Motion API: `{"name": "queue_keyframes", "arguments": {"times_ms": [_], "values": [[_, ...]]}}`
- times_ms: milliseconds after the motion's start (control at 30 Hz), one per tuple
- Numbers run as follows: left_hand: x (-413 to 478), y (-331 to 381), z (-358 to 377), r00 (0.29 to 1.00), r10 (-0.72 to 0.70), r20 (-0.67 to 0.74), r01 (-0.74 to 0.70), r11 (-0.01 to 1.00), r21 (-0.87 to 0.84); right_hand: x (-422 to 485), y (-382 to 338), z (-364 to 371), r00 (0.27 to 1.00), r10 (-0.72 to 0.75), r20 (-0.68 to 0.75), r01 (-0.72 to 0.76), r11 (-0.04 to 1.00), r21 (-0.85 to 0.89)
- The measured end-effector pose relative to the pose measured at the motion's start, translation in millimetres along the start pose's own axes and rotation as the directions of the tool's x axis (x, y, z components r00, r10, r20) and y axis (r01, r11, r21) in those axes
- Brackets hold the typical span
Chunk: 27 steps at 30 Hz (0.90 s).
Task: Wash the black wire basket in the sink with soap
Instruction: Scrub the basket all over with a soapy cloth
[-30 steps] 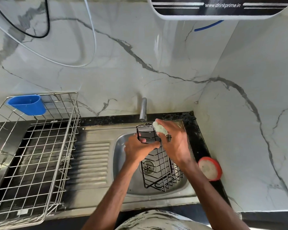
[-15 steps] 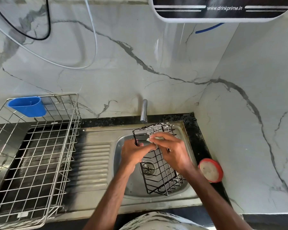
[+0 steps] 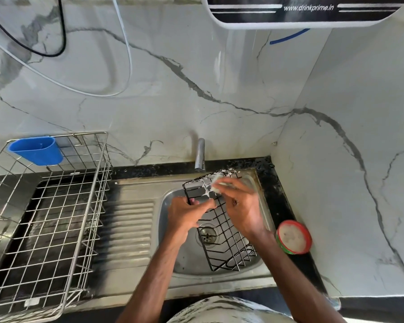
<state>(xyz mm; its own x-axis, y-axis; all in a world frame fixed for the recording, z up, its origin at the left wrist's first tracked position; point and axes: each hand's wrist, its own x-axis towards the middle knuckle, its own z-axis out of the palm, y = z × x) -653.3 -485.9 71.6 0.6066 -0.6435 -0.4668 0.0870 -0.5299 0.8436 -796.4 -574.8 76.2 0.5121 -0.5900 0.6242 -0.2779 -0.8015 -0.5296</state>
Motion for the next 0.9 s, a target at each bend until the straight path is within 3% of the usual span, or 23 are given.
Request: {"name": "queue_keyframes", "arguments": {"times_ms": [100,200,433,500,633,700,900], "values": [[2.8,-0.3,-1.3,1.0,-0.002,0.003,0.002,1.0,-0.03,-4.2,-8.7,6.7,0.981,-0.1,0.164,0.084,0.991,0.105],[4.6,-0.7,-2.3,1.0,0.003,0.001,-0.003,1.0,-0.009,2.3,8.4,1.9,0.971,-0.116,0.207,0.102,0.992,0.075],[8.7,-7.3,-1.2,1.0,-0.026,0.013,0.026,1.0,-0.008,12.7,42.2,-8.3,0.99,0.142,0.001,-0.142,0.989,-0.028],[10.2,-7.1,-0.6,1.0,-0.027,0.016,0.027,1.0,-0.013,12.2,30.1,-1.8,0.988,0.15,0.017,-0.15,0.988,-0.025],[14.1,-5.0,-2.2,1.0,-0.02,0.011,0.02,0.999,-0.043,3.7,3.8,12.1,0.987,0.002,0.162,-0.009,0.999,0.041],[16.1,-5.5,-4.2,1.0,-0.023,0.012,0.023,0.999,-0.039,4.2,9.5,10.7,0.987,-0.009,0.16,0.005,1.0,0.023],[19.4,-11.7,-4.7,0.999,-0.037,0.02,0.038,0.999,-0.019,16.3,64.3,-6.3,0.973,0.228,0.022,-0.225,0.969,-0.101]]}}
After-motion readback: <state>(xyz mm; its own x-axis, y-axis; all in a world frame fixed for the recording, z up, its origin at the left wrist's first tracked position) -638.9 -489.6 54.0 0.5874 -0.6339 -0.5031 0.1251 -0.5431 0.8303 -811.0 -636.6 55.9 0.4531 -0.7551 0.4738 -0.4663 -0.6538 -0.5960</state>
